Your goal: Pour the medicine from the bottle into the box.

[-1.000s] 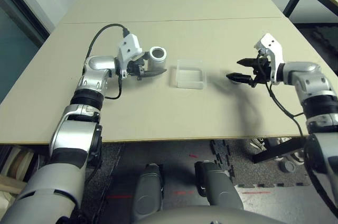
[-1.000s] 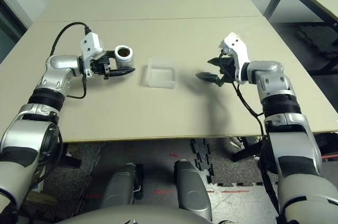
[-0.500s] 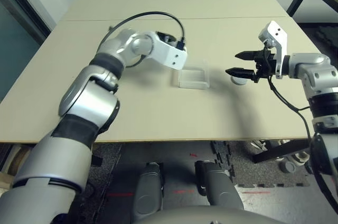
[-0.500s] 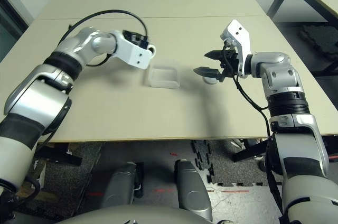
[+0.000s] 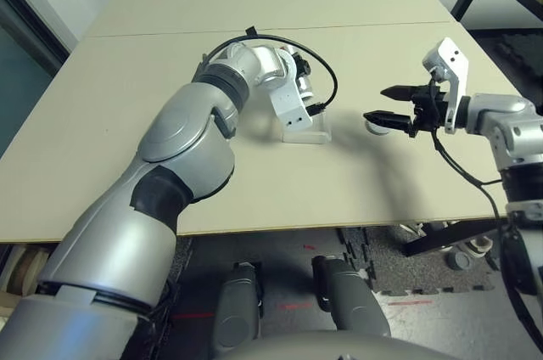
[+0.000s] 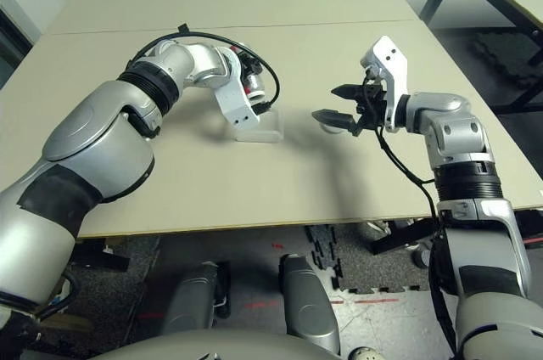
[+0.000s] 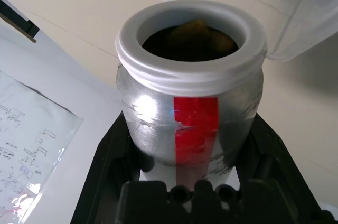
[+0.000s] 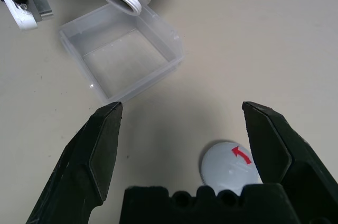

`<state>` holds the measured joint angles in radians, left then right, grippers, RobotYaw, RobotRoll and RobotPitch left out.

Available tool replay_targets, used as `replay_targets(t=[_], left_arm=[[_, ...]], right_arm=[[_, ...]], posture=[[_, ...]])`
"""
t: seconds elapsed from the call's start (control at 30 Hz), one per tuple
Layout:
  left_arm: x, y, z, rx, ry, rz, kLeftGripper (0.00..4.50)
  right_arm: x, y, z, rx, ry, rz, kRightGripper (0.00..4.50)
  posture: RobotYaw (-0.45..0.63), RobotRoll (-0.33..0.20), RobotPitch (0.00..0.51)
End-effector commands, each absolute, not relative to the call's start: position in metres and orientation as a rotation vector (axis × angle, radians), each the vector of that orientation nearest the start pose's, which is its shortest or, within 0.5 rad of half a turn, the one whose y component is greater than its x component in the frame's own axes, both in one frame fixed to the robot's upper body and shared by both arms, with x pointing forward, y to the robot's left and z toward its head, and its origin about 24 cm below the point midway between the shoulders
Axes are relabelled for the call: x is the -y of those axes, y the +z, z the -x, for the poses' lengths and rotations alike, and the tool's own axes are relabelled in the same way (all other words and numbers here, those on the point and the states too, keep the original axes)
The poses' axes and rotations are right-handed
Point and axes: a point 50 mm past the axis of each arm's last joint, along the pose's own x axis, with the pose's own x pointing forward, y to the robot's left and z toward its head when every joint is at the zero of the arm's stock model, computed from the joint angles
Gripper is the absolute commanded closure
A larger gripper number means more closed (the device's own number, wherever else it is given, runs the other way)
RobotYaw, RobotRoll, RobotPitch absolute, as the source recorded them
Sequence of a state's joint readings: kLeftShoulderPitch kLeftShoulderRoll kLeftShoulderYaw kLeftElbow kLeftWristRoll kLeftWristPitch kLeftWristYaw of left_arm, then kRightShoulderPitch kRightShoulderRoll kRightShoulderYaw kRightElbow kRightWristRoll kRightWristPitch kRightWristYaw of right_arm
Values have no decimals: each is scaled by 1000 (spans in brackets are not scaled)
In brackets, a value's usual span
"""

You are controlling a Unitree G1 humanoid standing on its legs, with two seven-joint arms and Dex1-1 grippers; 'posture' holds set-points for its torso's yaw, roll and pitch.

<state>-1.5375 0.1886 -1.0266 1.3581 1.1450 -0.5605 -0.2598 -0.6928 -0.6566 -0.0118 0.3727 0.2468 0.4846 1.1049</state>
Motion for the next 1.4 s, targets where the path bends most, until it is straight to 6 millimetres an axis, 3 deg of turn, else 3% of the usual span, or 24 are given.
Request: replay_targets(t=[0.03, 0.23, 0.5, 0.63, 0.8, 1.0, 1.23, 1.4], left_arm=[[-44, 202, -408, 280, -901, -2476, 1960], [-48, 202, -408, 253, -919, -2410, 1960], [-58, 199, -403, 101, -1059, -1827, 1960], [-71, 195, -402, 21, -1114, -1330, 1960], [-89, 194, -403, 11, -1103, -988, 1960], [-118, 176, -401, -5, -1053, -643, 1960], [-141, 148, -392, 16, -960, -417, 1960], [-147, 141, -387, 43, -896, -308, 1960]], right_arm=[[231, 173, -338, -255, 892, 211, 0], [225, 173, -343, -252, 906, 214, 0], [223, 173, -344, -252, 920, 220, 0], [220, 173, -346, -257, 938, 225, 0], [216, 173, -347, -262, 958, 229, 0], [210, 174, -350, -262, 983, 233, 0], [206, 177, -353, -255, 1002, 237, 0], [205, 178, -354, -252, 1008, 239, 0]], posture=[[-178, 0, 97], [-159, 0, 95], [-142, 0, 96], [-131, 0, 103], [-120, 0, 110], [-103, 0, 120], [-91, 0, 124], [-88, 0, 125]])
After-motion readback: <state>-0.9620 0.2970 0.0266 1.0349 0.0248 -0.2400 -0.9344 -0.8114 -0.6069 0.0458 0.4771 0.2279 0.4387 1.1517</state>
